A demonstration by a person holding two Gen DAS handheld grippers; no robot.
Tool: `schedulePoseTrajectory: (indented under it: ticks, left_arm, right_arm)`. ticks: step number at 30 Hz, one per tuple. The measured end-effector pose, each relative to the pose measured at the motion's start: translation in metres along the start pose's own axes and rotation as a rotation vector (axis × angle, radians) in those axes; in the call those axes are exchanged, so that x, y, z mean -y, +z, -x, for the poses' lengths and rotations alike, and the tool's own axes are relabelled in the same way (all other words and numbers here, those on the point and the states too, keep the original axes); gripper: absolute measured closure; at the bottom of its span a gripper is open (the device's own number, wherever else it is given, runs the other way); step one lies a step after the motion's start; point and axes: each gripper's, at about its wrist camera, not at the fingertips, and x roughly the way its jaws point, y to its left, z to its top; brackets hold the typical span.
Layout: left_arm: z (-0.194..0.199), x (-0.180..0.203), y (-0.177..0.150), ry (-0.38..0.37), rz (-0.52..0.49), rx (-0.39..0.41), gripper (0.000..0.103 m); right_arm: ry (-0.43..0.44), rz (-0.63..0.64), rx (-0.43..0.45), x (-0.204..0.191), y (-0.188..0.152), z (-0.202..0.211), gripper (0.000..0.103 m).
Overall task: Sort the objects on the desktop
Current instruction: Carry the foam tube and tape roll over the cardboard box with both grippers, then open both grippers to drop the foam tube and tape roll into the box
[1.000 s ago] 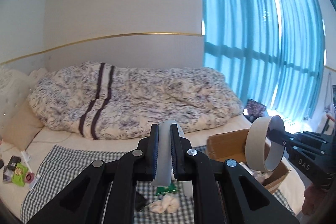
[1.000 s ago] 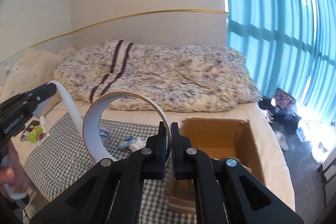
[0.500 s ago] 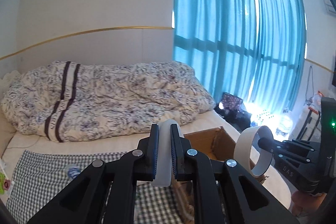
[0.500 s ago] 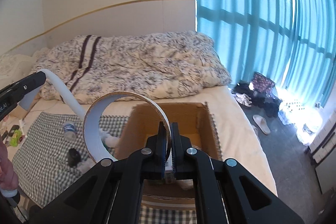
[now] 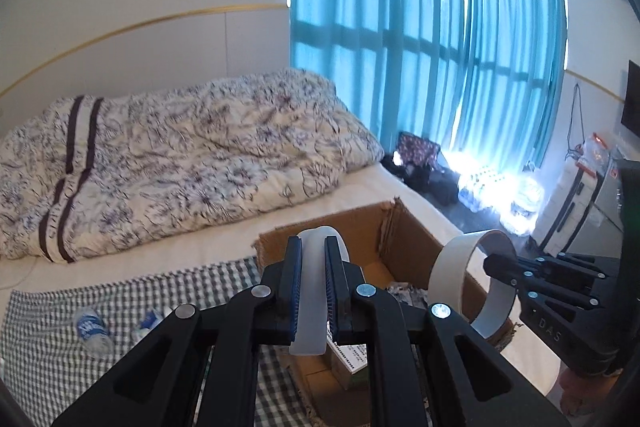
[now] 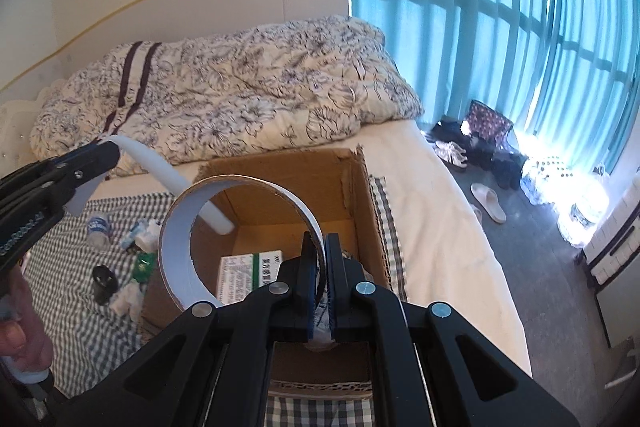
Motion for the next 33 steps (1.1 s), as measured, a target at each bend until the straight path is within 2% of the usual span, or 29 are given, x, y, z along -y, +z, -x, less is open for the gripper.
schedulePoseTrajectory:
  ticks: [6, 11, 14, 16, 17, 18, 20, 33]
  left_arm:
    - [-0.039, -0.001, -0.008, -0.024, 0.017, -0.064, 0.092]
    - [-0.064, 0.003, -0.017, -0.035, -0.015, -0.105, 0.092]
    - [-0.074, 0.002, -0.022, -0.037, -0.014, -0.129, 0.089]
    - [-0.08, 0.001, -0.025, -0.045, -0.01, -0.148, 0.08]
    - [-0.083, 0.0, -0.026, -0.052, -0.008, -0.157, 0.067]
    - [-0.086, -0.001, -0.027, -0.057, -0.007, -0.169, 0.044]
    - [-0.087, -0.002, -0.029, -0.051, -0.007, -0.16, 0.033]
    - [-0.049, -0.015, -0.015, -0.045, 0.017, -0.088, 0.033]
  right_arm:
    - [-0.01, 0.005, -0.045, 0.001, -0.005, -0.022, 0.098]
    - [-0.014, 0.009, -0.081, -0.001, -0.011, -0.041, 0.097]
    - [-0.018, 0.011, -0.102, -0.001, -0.013, -0.051, 0.097]
    - [-0.022, 0.004, -0.116, 0.0, -0.015, -0.056, 0.092]
    - [-0.023, 0.002, -0.124, 0.0, -0.015, -0.059, 0.081]
    - [-0.028, 0.002, -0.134, -0.001, -0.016, -0.061, 0.065]
    - [-0.035, 0.003, -0.144, -0.002, -0.018, -0.065, 0.053]
    - [-0.027, -0.008, -0.076, -0.01, -0.008, -0.032, 0.05]
